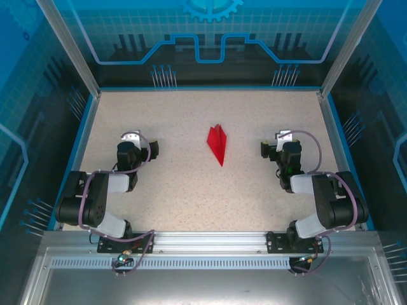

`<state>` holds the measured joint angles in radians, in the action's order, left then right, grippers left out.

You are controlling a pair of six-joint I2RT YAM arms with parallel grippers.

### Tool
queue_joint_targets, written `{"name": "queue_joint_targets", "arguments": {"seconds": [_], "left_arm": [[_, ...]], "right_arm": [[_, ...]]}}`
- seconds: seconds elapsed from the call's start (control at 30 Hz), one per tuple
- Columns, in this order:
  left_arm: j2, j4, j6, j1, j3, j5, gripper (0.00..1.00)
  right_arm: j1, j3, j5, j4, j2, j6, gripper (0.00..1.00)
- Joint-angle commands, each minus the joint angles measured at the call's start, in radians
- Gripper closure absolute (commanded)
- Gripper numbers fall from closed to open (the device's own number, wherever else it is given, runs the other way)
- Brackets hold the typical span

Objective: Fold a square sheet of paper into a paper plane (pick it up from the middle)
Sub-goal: Reset both arms

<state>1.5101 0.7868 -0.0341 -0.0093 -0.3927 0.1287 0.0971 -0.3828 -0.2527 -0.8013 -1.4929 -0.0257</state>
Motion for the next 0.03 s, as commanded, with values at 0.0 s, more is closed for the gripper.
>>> {"name": "queue_joint_targets", "arguments": {"seconds": [0.0], "left_arm": [[0.007,-0.004,0.026,-0.003,-0.024,-0.031,0.01]], "right_arm": [[-0.012,-0.014,0.014,-0.012,-0.005,-0.010,0.01]]}}
